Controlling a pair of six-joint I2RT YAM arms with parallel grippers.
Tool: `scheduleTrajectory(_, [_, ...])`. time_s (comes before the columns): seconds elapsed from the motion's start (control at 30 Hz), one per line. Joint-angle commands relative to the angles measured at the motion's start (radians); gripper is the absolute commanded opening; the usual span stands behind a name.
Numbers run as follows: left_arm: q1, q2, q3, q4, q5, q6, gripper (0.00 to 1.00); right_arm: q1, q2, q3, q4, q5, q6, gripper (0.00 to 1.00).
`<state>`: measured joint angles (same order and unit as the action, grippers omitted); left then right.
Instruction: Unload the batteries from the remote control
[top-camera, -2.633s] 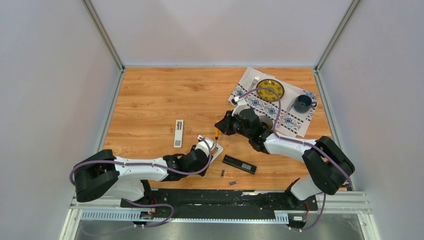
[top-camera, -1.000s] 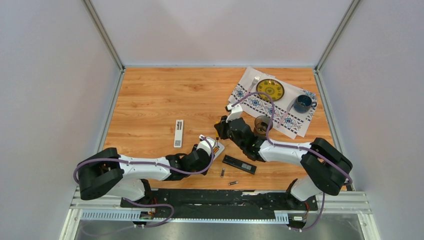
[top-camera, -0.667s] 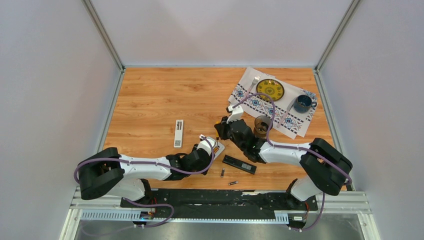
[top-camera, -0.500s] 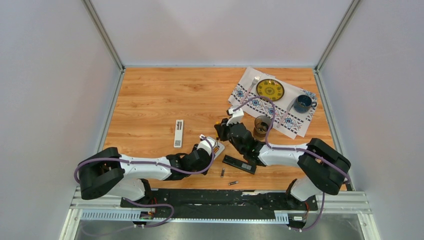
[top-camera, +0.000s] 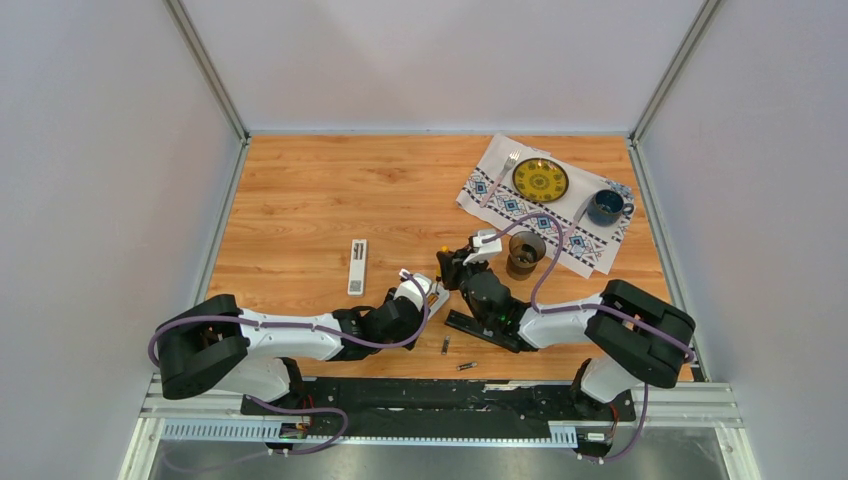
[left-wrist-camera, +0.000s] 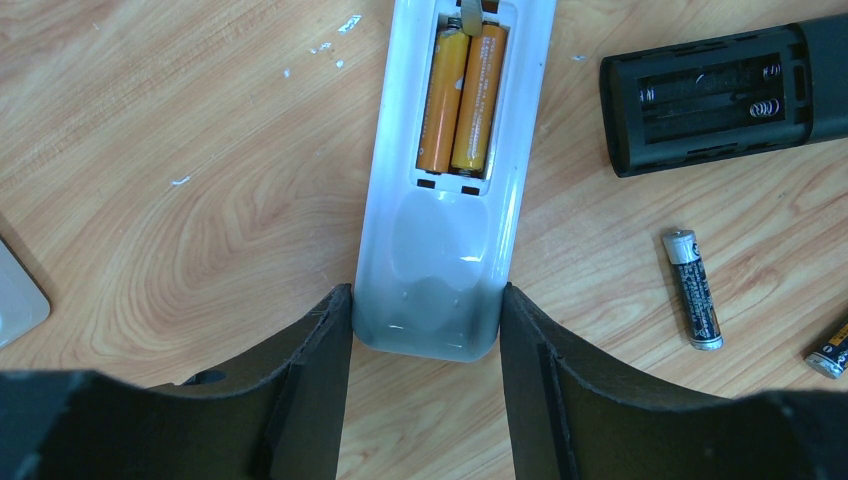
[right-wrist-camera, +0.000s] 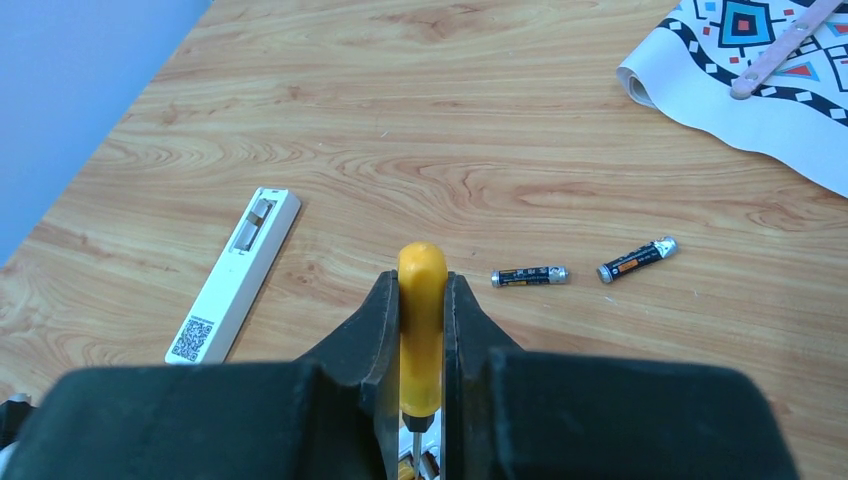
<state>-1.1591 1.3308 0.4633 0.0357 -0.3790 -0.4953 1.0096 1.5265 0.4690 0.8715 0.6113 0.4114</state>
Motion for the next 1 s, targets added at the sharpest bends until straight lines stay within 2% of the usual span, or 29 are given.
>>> scheduleTrajectory(0.0, [-0.002,0.044,-0.032,-0.046,0.077,-0.032,0.16,0.007,0.024,-0.027,0.082,0.048,0.004,0.00])
scheduleTrajectory(0.4, [-0.004,0.053,-0.026,-0.048,0.078,-0.031,0.13,0.015,0.069,-0.015,0.072,-0.021,0.017,0.00])
scheduleTrajectory(0.63, [-0.004,0.053,-0.028,-0.049,0.077,-0.032,0.01,0.035,0.090,-0.017,0.035,-0.083,0.082,0.00])
scheduleTrajectory(0.97, [-0.002,0.070,-0.026,-0.045,0.075,-0.035,0.00,0.009,0.047,-0.041,0.027,-0.226,0.219,0.00])
